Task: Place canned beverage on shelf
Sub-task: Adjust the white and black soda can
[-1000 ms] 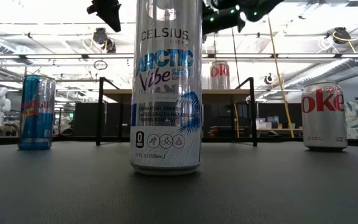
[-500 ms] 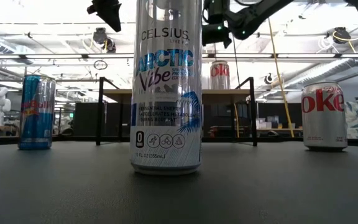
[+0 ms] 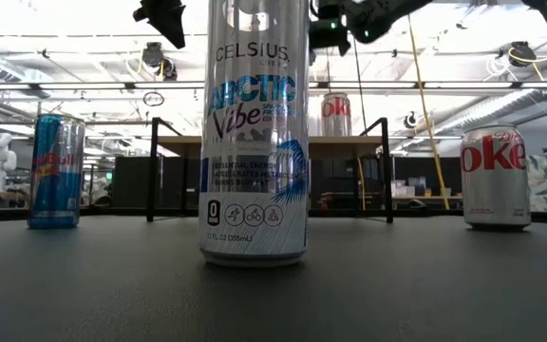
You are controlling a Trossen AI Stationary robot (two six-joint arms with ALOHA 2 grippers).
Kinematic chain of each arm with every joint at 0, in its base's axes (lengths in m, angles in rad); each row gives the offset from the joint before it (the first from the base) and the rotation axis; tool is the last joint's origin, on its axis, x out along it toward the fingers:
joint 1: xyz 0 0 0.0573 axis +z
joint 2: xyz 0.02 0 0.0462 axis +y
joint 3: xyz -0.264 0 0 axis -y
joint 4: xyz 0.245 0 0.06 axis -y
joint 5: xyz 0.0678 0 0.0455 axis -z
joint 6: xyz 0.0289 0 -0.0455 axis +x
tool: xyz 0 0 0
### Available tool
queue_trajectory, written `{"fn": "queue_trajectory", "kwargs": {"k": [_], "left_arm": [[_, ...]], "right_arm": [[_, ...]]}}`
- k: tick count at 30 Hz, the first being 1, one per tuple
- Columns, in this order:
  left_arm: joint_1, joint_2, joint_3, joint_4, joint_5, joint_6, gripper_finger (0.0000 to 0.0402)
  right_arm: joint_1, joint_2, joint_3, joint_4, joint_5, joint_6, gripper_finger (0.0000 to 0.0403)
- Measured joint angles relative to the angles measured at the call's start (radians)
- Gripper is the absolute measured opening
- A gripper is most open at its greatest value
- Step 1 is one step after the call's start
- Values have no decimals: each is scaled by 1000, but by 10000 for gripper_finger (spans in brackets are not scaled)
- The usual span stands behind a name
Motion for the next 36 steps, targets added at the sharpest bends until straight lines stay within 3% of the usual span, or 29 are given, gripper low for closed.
{"fn": "queue_trajectory", "kwargs": {"k": [5,9,36], "left_arm": [[0,0,0,1,0,5,77],[0,0,0,2,0,5,77],[0,0,0,0,0,5,77]], "right_arm": [[-14,-1,177,-171,-8,-2,380],[-38,-2,254,-250,-105,43,380],[-44,194,255,-311,-133,0,380]]}}
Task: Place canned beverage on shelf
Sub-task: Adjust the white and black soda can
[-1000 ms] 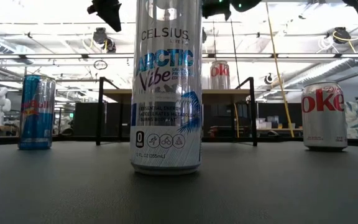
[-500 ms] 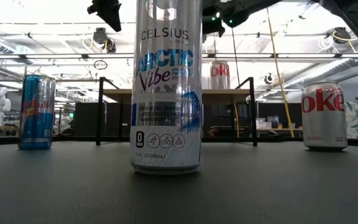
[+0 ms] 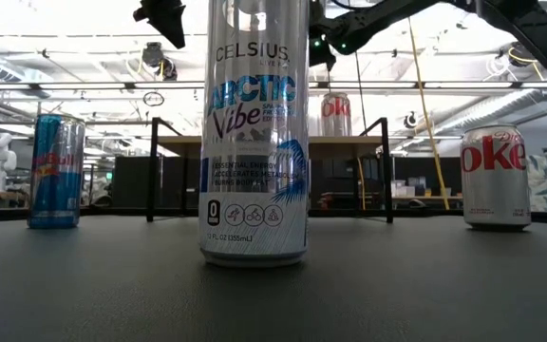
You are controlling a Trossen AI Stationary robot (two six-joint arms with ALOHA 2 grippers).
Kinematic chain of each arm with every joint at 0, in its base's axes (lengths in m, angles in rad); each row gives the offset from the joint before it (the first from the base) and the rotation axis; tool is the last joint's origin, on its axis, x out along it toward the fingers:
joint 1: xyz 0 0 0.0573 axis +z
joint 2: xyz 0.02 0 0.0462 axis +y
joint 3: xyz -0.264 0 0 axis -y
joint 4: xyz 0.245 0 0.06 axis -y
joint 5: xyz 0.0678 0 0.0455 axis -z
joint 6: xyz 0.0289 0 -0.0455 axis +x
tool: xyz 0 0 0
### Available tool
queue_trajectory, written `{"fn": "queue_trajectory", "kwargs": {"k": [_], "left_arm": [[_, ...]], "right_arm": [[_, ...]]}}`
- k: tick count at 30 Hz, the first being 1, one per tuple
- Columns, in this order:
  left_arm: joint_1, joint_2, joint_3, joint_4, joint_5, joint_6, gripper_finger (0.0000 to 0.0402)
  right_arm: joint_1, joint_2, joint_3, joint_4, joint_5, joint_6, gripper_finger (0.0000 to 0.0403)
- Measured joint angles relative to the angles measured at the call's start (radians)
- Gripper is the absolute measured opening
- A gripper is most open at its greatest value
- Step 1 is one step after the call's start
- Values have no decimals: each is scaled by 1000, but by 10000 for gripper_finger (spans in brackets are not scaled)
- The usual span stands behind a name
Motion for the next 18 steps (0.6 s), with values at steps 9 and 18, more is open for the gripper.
{"fn": "queue_trajectory", "kwargs": {"k": [9,18], "left_arm": [[0,0,0,0,0,0,77],[0,0,0,0,0,0,77]], "right_arm": [[11,32,1,-16,-1,-21,380],[17,35,1,-20,1,-30,380]]}}
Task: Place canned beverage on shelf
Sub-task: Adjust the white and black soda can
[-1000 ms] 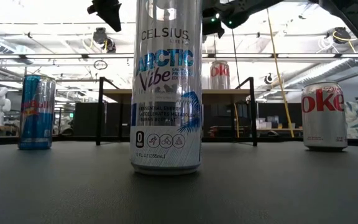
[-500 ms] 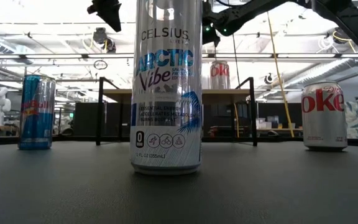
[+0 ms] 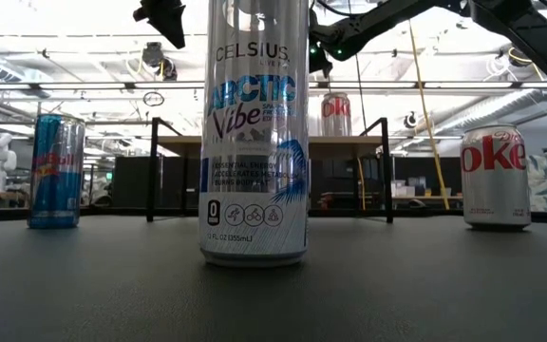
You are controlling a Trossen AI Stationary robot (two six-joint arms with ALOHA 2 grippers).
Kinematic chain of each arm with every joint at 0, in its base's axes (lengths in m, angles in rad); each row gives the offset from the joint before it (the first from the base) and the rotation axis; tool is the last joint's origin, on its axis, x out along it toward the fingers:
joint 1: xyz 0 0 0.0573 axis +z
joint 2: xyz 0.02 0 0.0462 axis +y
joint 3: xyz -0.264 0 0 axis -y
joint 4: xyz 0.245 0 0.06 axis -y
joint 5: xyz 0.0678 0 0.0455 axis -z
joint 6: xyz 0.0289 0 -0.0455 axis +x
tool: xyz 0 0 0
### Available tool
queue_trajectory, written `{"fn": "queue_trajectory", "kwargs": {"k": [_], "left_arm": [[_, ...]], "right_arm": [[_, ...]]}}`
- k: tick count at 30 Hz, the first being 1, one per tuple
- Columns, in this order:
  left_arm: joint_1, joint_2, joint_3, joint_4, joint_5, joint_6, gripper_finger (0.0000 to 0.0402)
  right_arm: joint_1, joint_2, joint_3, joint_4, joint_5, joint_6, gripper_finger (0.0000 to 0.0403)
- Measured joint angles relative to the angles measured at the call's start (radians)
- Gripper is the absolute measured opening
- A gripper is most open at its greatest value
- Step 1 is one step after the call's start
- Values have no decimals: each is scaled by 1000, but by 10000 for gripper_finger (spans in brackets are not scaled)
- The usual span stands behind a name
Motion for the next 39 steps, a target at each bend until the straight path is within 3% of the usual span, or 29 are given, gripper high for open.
{"fn": "queue_trajectory", "kwargs": {"k": [10,26,39], "left_arm": [[0,0,0,0,1,0,77],[0,0,0,0,2,0,77],[0,0,0,0,2,0,77]], "right_arm": [[6,14,-1,-6,2,-21,368],[4,13,-1,-30,1,-18,232],[-3,-13,0,-106,1,-18,226]]}}
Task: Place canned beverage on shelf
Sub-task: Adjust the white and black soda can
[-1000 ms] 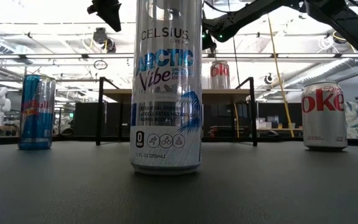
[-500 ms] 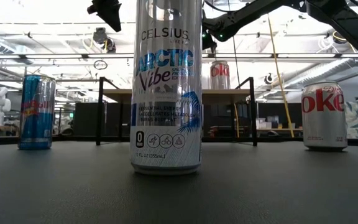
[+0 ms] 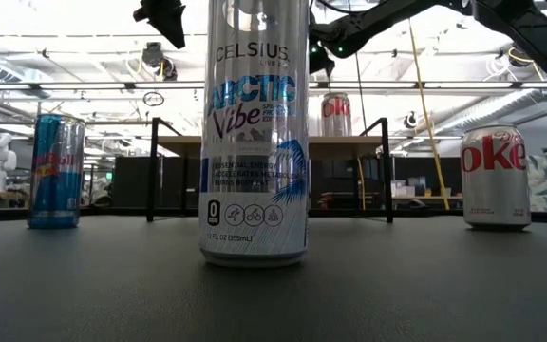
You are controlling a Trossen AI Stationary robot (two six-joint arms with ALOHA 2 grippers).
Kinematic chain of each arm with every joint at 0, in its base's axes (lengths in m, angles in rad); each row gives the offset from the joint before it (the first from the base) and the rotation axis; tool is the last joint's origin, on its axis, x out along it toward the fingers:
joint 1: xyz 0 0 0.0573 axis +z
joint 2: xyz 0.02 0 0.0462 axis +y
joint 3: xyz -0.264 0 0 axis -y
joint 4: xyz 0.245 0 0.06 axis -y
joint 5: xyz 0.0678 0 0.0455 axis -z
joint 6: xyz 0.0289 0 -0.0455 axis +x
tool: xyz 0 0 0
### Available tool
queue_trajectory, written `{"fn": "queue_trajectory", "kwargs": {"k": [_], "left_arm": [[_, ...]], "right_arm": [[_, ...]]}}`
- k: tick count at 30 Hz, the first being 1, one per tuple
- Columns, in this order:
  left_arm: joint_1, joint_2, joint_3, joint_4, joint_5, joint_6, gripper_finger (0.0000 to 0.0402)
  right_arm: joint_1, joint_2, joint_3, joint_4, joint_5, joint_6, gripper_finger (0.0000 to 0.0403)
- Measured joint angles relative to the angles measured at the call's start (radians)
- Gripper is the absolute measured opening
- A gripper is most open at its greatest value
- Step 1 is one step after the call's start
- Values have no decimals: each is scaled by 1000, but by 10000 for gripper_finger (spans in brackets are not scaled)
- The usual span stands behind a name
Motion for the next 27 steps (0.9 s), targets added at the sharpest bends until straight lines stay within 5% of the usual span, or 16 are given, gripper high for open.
{"fn": "queue_trajectory", "kwargs": {"k": [27], "left_arm": [[0,0,0,-5,1,-6,77]], "right_arm": [[-24,-139,-2,-344,56,-91,225]]}}
